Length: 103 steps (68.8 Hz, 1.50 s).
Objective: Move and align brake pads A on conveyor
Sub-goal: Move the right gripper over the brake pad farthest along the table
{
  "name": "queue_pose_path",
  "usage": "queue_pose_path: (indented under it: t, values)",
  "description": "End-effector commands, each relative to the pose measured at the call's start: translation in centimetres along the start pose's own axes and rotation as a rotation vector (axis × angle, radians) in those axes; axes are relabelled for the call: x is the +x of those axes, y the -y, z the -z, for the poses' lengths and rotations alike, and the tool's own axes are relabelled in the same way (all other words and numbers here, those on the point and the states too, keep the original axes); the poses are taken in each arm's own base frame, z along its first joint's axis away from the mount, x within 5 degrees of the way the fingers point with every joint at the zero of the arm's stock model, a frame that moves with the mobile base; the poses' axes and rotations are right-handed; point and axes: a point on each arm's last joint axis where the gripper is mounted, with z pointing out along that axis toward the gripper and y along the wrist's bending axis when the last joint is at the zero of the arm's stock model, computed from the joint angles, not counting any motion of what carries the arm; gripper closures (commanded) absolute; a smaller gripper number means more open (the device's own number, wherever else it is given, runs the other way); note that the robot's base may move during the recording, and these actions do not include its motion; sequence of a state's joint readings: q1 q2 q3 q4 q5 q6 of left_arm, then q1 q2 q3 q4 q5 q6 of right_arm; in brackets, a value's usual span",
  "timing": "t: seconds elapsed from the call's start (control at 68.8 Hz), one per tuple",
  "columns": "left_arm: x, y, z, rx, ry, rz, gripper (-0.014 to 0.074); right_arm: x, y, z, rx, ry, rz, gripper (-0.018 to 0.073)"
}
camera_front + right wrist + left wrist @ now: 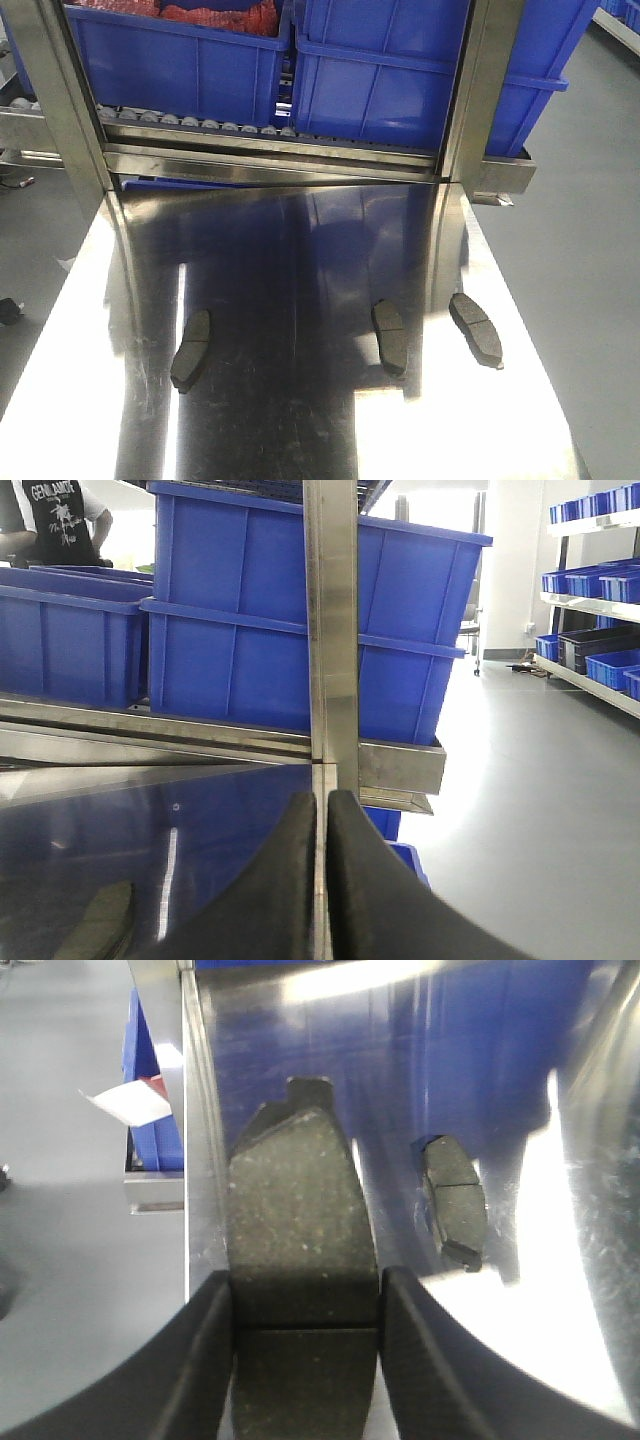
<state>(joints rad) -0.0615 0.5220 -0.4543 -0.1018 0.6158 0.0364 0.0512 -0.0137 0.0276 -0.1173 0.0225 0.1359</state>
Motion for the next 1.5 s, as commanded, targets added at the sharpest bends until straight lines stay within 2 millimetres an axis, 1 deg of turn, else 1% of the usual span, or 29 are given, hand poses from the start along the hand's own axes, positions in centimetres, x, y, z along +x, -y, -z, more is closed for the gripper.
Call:
queue_pose_path:
  t: [0.0,1.119,1.206,1.293,1.351,1.453,1.482]
  values:
    - [-1.2,0.1,1.0,0.009,0.136,0.012,0.0604,-0.3,-0.1,0.1,-0.01,0.067,0.02,0.0545]
    - [-1.2,0.1,1.1,0.009,0.139,0.012,0.0603,-0.4,-0.1,0.1,-0.01,0.069,0.021,0.0545]
    - [-1.2,0.1,1.1,0.009,0.139,0.012,0.0603,-0.7,-0.1,0.1,-0.014,0.097,0.014,0.0545]
    - [-1.2,0.1,1.1,0.009,0.139,0.012,0.0603,-0.9,-0.1,0.1,-0.017,0.105,-0.029,0.0545]
    - [-1.2,0.1,1.1,0.009,0.139,0.012,0.0603,-1.5,-0.1,0.1,-0.014,0.1,-0.038,0.0545]
    - [-1.2,0.1,1.1,0.009,0.139,0.012,0.0603,-3.4,-0.1,0.1,-0.01,0.074,-0.113,0.0545]
    - [-1.2,0.1,1.1,0.009,0.139,0.012,0.0603,-4.4,-0.1,0.1,-0.009,0.064,-0.127,0.0545]
